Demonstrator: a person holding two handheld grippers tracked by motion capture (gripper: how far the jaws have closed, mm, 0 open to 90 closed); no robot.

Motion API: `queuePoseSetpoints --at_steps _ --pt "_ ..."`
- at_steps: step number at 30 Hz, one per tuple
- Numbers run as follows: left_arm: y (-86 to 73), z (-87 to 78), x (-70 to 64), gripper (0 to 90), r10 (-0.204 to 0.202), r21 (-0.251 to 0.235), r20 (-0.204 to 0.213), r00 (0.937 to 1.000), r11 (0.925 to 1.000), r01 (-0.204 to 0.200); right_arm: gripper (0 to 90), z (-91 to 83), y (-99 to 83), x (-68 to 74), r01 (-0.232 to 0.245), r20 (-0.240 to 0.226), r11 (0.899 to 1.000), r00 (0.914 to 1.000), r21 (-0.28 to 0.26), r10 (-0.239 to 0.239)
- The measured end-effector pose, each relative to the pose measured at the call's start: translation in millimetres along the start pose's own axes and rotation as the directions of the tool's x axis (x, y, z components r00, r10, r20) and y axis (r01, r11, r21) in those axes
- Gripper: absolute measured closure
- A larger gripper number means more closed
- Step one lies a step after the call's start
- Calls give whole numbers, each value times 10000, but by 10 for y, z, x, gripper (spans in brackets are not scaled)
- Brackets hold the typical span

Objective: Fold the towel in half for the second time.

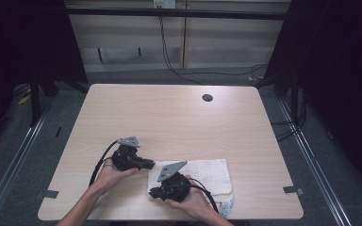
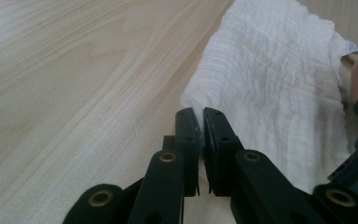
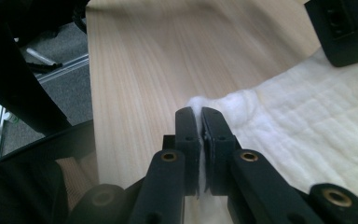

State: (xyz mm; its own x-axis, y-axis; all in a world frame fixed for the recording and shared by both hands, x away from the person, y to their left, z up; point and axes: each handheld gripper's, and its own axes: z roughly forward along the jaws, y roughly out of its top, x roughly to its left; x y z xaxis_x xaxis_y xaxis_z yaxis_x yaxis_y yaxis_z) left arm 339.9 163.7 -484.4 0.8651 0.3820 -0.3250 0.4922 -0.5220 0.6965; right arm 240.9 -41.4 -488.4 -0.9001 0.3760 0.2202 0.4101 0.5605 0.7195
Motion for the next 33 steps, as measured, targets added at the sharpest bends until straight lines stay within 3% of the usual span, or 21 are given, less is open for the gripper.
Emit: queuePoseSetpoints --at_steps 5,8,15,19,23,25,33 --pt "4 -31 13 851 -65 -126 -152 9999 9999 63 864 -57 41 -19 58 6 9998 10000 -214 -58" --pt "33 -11 20 853 -463 -222 -294 9985 9987 457 865 -84 62 -28 -39 42 9991 10000 -422 41" --pt "122 -84 -8 854 -405 -734 -204 9990 9965 389 865 -110 98 16 -15 126 9976 9999 -688 24" --pt "170 -107 -31 854 -348 -718 -346 9988 9969 322 866 -168 156 25 -63 57 9968 10000 -792 68" --pt "218 -145 -16 854 -482 -1020 -334 9983 9938 445 866 -272 222 23 29 168 9947 9999 -1032 -12" --pt "251 -200 -3 854 -581 -1382 -6 9983 9887 575 866 -309 238 17 26 165 9935 9999 -1135 -7" --pt "290 -318 26 855 -679 -1590 -76 9977 9851 659 866 -430 367 -8 -65 -16 9869 10000 -1613 63"
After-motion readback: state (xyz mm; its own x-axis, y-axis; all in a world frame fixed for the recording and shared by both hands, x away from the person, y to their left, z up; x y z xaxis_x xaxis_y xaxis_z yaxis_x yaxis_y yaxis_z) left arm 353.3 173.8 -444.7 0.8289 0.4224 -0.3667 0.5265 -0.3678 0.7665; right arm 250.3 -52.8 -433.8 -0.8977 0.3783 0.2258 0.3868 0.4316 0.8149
